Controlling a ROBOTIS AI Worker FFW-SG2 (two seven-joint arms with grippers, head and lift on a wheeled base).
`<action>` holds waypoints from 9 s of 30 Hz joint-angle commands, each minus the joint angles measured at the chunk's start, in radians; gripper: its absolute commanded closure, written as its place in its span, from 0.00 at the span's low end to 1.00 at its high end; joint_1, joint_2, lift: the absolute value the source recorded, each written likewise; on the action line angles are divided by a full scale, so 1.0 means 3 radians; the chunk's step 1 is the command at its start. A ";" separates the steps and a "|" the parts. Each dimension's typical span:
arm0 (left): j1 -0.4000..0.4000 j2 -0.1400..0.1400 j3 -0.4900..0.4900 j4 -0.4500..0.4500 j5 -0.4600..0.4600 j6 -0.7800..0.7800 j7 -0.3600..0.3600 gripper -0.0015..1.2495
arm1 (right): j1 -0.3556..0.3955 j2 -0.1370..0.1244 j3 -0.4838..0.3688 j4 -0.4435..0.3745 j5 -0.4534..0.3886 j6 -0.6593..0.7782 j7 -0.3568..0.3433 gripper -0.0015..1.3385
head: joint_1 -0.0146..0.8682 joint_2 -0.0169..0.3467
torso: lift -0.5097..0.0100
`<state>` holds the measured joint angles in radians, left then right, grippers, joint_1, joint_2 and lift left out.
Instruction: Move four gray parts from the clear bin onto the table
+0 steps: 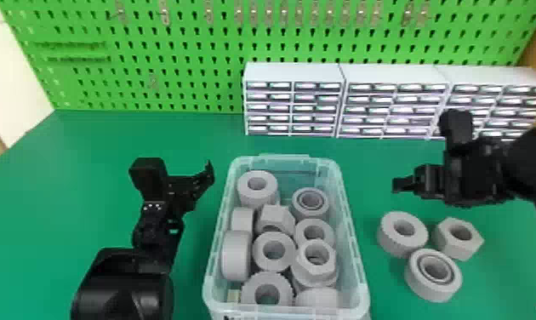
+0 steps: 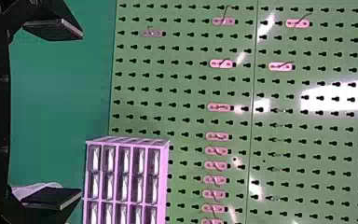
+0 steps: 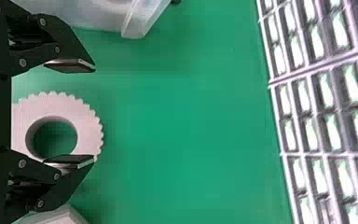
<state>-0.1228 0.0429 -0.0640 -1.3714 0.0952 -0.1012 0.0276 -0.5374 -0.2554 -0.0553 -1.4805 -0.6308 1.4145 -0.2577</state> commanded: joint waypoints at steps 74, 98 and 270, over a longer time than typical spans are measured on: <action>0.0031 0.0000 0.0004 0.0000 0.0000 0.0000 0.0000 0.08 | -0.0218 0.0217 0.1795 -0.0710 0.0732 -0.1468 0.1212 0.42 | 0.80 0.24 | 0.88; 0.0087 0.0000 0.0086 0.0000 -0.0005 0.0000 -0.0005 0.08 | -0.0228 0.0233 0.1943 -0.0593 -0.0009 -0.0926 0.0905 0.42 | 0.80 0.24 | 0.88; -0.0179 0.0199 -0.0027 0.0000 0.0061 0.0005 0.0072 0.08 | -0.0627 0.0110 0.2194 0.0374 -0.3103 0.0306 -0.2224 0.43 | 0.80 0.24 | 0.88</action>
<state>-0.1741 0.1017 -0.0706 -1.3714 0.1100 -0.1001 0.0480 -0.7166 -0.2272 0.5897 -1.3747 -1.5705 1.5233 -0.9247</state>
